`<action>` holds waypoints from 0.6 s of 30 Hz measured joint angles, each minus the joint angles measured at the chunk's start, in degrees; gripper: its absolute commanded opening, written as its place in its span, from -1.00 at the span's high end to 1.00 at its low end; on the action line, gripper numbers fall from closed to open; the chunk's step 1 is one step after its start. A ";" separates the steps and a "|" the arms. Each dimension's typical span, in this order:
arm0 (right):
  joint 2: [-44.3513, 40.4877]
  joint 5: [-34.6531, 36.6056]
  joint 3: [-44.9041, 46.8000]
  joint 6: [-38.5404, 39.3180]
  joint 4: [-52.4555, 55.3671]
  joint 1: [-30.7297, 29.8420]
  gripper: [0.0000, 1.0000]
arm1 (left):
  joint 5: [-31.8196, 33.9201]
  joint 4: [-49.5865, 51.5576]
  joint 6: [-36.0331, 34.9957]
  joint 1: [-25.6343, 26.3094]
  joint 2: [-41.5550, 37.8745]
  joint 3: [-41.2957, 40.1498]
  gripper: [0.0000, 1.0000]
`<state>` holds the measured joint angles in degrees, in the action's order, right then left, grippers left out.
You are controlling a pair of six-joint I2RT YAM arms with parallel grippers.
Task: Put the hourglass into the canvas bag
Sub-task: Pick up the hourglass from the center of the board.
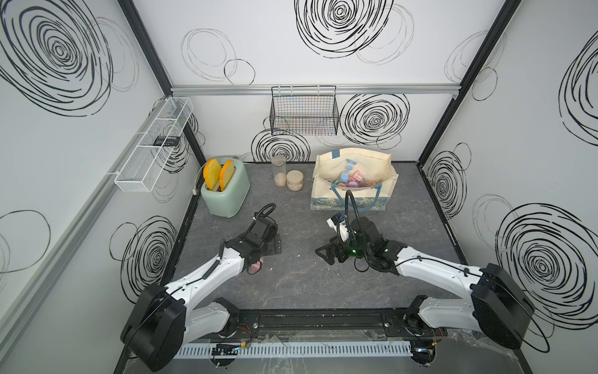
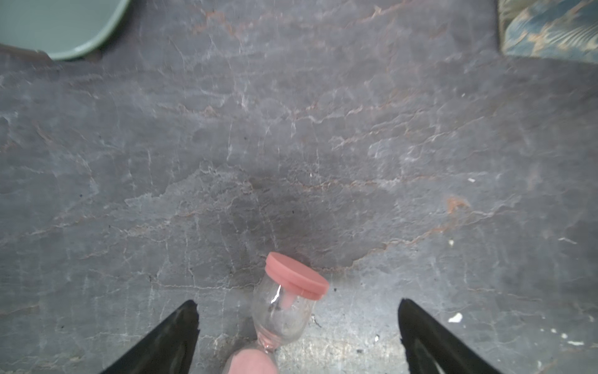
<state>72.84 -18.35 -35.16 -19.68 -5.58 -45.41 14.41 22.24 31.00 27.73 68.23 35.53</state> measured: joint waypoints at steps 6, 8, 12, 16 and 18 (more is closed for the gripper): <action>0.61 0.76 0.11 -0.79 -0.79 -0.48 -0.95 | -0.22 -0.74 0.92 0.00 2.34 -1.18 -0.83; 0.90 0.85 0.11 -0.87 -0.98 -0.52 -0.95 | -0.15 -1.33 1.40 0.00 2.82 -1.77 -0.79; 1.66 0.92 0.11 -0.90 -1.14 -0.61 -0.95 | 0.07 -2.38 2.03 0.00 4.39 -3.10 -0.69; 2.69 0.94 0.11 -0.90 -1.27 -0.63 -0.95 | 0.22 -3.32 2.14 0.00 6.86 -3.26 -0.57; 2.97 1.01 0.11 -0.90 -1.33 -0.63 -0.95 | 0.28 -3.87 2.27 0.00 7.78 -3.26 -0.49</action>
<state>75.81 -17.34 -35.05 -20.58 -6.92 -46.04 14.70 18.37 33.28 27.73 76.01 32.27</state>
